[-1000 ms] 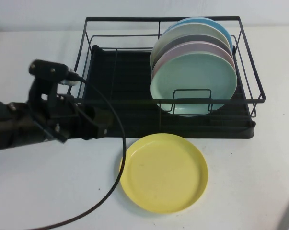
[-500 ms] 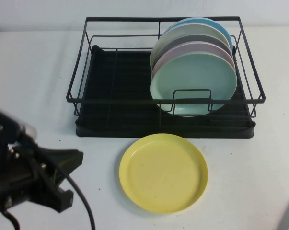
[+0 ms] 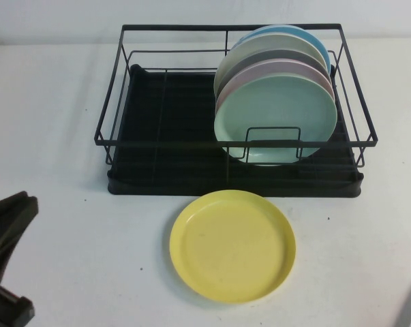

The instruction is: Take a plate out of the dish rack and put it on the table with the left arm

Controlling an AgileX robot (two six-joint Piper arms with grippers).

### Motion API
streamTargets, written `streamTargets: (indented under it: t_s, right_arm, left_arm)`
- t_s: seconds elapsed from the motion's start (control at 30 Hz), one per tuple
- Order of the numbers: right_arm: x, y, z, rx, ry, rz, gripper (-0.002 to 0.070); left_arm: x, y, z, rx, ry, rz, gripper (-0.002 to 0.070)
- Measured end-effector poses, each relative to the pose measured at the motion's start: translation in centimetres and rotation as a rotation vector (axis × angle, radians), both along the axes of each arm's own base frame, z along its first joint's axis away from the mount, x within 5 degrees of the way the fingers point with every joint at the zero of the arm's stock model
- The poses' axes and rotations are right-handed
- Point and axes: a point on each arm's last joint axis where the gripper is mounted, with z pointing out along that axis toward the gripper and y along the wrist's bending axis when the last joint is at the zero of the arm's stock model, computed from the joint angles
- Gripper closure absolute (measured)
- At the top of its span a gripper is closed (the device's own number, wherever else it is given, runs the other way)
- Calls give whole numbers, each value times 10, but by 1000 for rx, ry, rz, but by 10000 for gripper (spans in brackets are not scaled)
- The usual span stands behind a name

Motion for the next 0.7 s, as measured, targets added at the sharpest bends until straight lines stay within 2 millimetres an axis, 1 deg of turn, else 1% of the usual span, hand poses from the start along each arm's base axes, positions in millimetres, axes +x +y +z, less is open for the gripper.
streamTargets:
  t_s: [0.1,0.3,0.47,0.5,0.53,0.6,0.7]
  right_arm:
    - [0,0,0,0,0,0,697]
    - [0,0,0,0,0,0,696]
    - [0,0,0,0,0,0,696]
    - [0,0,0,0,0,0,696]
    - [0,0,0,0,0,0,696]
    - [0,0,0,0,0,0,697]
    - [0,0,0,0,0,0,696]
  left_arm:
    - [-4,6,-12,-21,-27,48,676]
    - [-11,20,-58,-173,-37,195,676]
    - [-20,28,-93,-218,-80,243,676]
    - [-22,29,-101,-269,-60,256,676]
    - [-23,30,-106,-303,-43,270,676]
    - [-26,32,-111,-319,-20,297,676]
    - [-29,36,-117,-251,-4,345,678]
